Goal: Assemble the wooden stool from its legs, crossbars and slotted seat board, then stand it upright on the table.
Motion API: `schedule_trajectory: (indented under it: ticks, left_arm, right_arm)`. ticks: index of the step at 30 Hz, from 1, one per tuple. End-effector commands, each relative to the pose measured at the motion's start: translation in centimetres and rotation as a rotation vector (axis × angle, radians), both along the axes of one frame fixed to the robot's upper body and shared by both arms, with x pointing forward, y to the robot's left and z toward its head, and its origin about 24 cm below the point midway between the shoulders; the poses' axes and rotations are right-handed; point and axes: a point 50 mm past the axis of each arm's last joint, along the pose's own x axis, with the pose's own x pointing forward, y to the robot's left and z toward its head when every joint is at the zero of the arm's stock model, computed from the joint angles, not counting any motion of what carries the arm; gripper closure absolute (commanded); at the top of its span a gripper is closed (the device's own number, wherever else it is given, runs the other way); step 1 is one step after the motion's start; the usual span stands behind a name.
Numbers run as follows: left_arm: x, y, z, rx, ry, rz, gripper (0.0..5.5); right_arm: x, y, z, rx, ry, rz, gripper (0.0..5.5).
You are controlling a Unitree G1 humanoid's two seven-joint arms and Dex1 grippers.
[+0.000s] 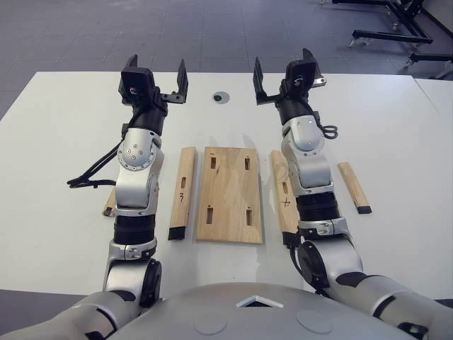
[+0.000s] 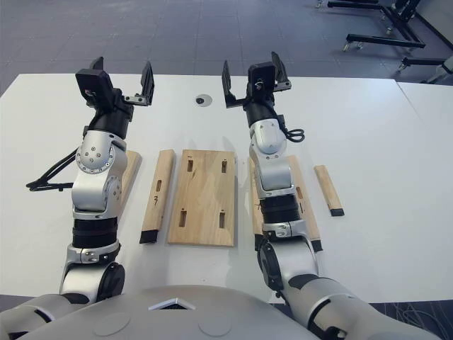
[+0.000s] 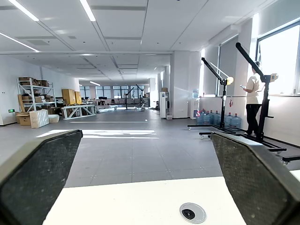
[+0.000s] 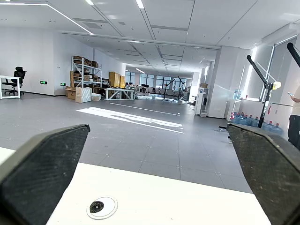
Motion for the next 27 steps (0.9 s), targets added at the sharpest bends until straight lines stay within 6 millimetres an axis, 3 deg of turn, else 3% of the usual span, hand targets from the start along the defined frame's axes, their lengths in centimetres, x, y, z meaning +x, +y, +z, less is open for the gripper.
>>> schedule_trajectory:
  ticks: [1,12,27]
  left_arm:
    - [0.3,0.0,-0.1,0.006,0.006,-0.006,0.48]
    - [0.3,0.2,-1.1,-0.016,0.032,-0.006,0.48]
    - [0.5,0.1,-0.9,-0.025,0.025,-0.005,0.48]
  right_arm:
    - [0.1,-0.3,0.2,0.001,0.0,-0.012,0.1]
    - [-0.9,-1.1,-1.4,0.13,0.082,-0.052,0.1]
    - [-1.3,-0.4,-1.5,0.1,0.085,-0.004,0.1]
